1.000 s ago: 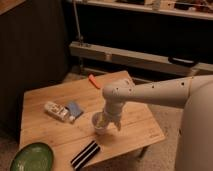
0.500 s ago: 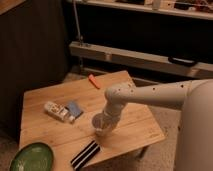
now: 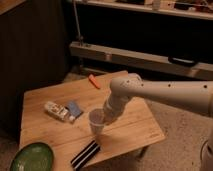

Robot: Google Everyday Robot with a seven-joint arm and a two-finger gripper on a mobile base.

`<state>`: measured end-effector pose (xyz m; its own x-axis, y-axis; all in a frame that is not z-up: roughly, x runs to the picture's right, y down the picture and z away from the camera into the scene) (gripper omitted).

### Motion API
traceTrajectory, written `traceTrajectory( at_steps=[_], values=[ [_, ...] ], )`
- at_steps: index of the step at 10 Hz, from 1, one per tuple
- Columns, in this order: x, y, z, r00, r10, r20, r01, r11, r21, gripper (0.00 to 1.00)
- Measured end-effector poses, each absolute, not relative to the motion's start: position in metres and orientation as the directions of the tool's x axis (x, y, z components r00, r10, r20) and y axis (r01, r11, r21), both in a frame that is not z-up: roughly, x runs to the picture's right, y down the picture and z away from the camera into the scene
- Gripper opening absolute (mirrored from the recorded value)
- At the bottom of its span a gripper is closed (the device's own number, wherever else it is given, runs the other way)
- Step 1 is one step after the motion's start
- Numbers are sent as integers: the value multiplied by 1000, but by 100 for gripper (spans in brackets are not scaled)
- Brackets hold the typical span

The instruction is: Pick up the ceramic cup

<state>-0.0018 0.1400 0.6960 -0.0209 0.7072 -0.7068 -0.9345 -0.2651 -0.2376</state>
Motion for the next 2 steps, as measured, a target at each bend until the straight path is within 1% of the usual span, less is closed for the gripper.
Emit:
traceTrajectory(
  at_steps=[2],
  values=[
    [-4,110,663,-6,730,-683,-917,-276,-288,0]
  ],
)
